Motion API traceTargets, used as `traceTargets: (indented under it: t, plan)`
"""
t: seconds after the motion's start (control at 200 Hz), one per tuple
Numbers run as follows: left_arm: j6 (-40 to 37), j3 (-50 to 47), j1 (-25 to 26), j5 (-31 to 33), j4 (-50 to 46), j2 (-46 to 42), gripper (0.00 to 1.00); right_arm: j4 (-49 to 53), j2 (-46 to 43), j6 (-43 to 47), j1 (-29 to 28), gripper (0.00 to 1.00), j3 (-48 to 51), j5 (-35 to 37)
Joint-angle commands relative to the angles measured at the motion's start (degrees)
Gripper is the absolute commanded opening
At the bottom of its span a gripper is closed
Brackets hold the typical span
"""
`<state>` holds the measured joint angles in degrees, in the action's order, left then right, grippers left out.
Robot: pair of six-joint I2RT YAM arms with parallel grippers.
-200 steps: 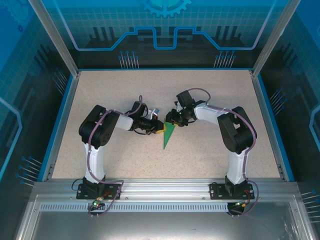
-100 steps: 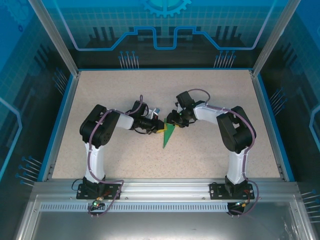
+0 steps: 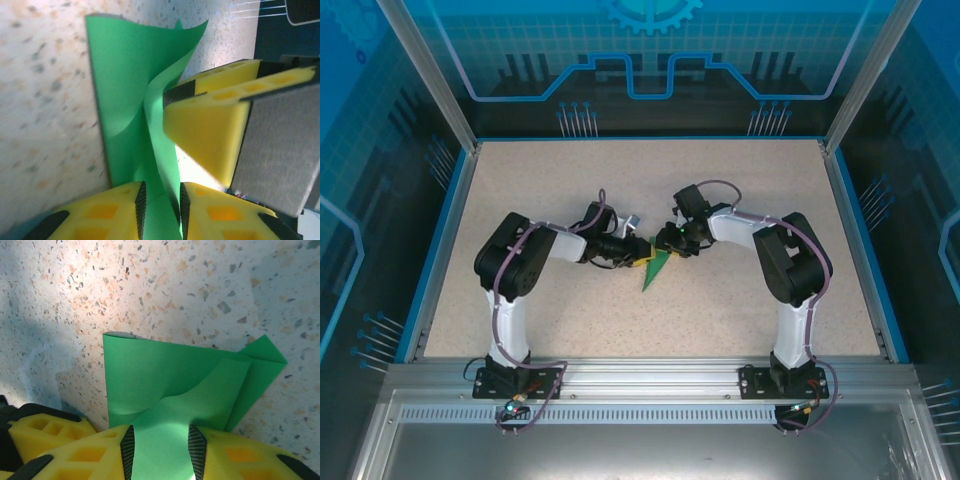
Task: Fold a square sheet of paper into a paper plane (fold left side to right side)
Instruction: Fold the wing for the fifth time at the center of the table.
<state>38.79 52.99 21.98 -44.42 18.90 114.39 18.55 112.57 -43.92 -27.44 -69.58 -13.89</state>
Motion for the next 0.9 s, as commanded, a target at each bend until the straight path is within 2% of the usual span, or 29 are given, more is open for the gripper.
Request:
traceTargets:
  t: [0.0, 0.16, 0.37, 0.52, 0.665, 0.895]
  plan:
    - [-1.8, -4.1, -1.6, 5.0, -3.3, -5.1, 0.31, 3.7, 2.6, -0.8, 0.4, 0.38, 2.6, 1.5]
    - [-4.0, -8.0, -2.2, 6.0, -9.4, -15.2, 0.33, 2.8, 2.7, -0.8, 0.4, 0.38, 2.7, 0.9]
    - [-0.2, -10.4, -1.4, 1.2, -11.4, -23.1, 0.23, 2.5, 3.1, -0.7, 0.3, 0.38, 2.8, 0.6]
    - [3.4, -9.1, 1.6, -1.5, -11.3, -22.8, 0.22, 2.2, 3.2, -0.8, 0.2, 0.38, 2.9, 0.3]
    - [4.0, -6.0, 4.9, -1.1, -13.0, -19.3, 0.23, 2.2, 3.3, -0.8, 0.2, 0.38, 2.7, 0.3]
    - [5.0, -1.9, 7.0, -0.6, -12.5, -14.0, 0.23, 2.5, 3.4, -0.6, 0.2, 0.39, 2.5, 0.3]
